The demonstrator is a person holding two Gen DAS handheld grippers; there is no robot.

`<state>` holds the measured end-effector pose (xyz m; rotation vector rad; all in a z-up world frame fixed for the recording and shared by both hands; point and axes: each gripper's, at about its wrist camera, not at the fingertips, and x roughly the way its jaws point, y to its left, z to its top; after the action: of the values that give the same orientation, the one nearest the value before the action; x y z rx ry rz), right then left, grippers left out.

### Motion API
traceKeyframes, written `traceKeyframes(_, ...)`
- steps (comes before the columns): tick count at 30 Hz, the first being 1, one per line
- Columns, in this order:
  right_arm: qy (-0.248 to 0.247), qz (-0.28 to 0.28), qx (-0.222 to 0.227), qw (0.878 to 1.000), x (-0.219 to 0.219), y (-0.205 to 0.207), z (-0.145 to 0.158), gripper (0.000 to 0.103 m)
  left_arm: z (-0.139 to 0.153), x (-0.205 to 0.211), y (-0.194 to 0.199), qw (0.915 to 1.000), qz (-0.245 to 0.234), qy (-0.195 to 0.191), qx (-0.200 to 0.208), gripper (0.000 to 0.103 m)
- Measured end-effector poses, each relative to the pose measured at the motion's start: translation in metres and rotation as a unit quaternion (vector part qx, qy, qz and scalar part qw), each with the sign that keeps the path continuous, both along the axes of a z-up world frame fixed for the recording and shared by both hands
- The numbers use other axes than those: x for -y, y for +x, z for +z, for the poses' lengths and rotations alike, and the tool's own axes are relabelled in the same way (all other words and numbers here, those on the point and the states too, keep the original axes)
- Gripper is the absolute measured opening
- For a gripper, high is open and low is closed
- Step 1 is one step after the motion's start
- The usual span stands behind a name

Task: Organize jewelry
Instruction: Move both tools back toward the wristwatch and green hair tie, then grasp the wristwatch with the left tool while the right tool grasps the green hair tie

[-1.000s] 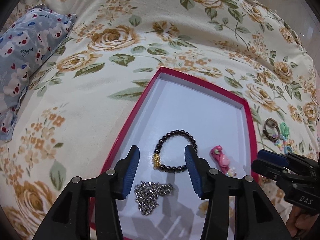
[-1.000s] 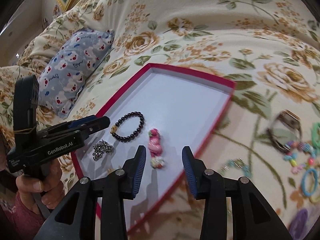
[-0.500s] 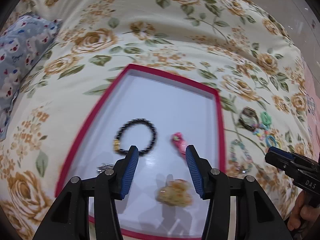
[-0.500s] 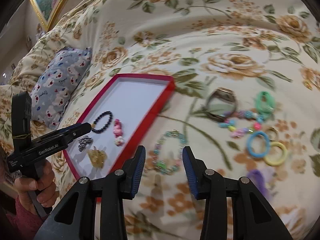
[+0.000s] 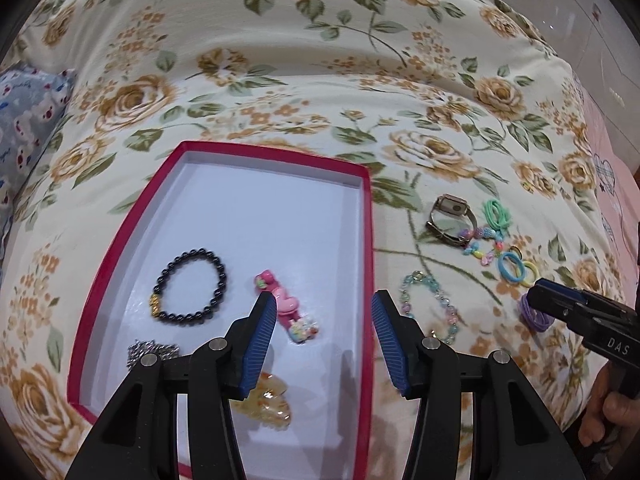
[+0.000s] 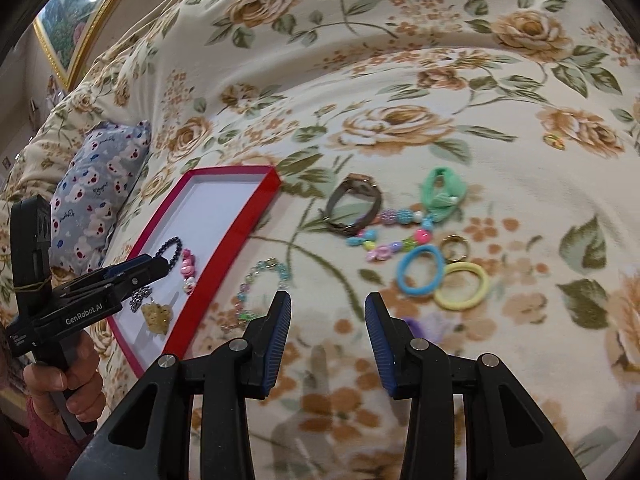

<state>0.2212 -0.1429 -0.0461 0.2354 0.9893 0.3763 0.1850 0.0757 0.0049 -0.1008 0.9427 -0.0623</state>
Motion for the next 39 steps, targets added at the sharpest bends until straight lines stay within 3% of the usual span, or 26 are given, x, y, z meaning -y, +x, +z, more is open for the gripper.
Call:
traceKeyframes(17,-0.017,-0.064,0.006,0.998,0.051,0.036,-0.006,0.040,-0.004,0.060,0.059,0.9977,-0.067,0.009,-0.002,0.050)
traceKeyframes(26,-0.032,-0.074,0.000,0.997,0.060,0.073,-0.015,0.038,-0.030,0.091,0.114,0.9959,-0.084,0.020,-0.027,0.049)
traceKeyframes(35,-0.051,-0.069,-0.019,0.996,0.058,0.104,-0.032,0.030,-0.063,0.121,0.159,0.9912,-0.110,0.044,-0.059,0.049)
traceKeyframes(39,-0.057,-0.066,-0.033,0.996,0.058,0.112,-0.044,0.021,-0.075,0.128,0.171,0.9902,-0.113,0.040,-0.072,0.049)
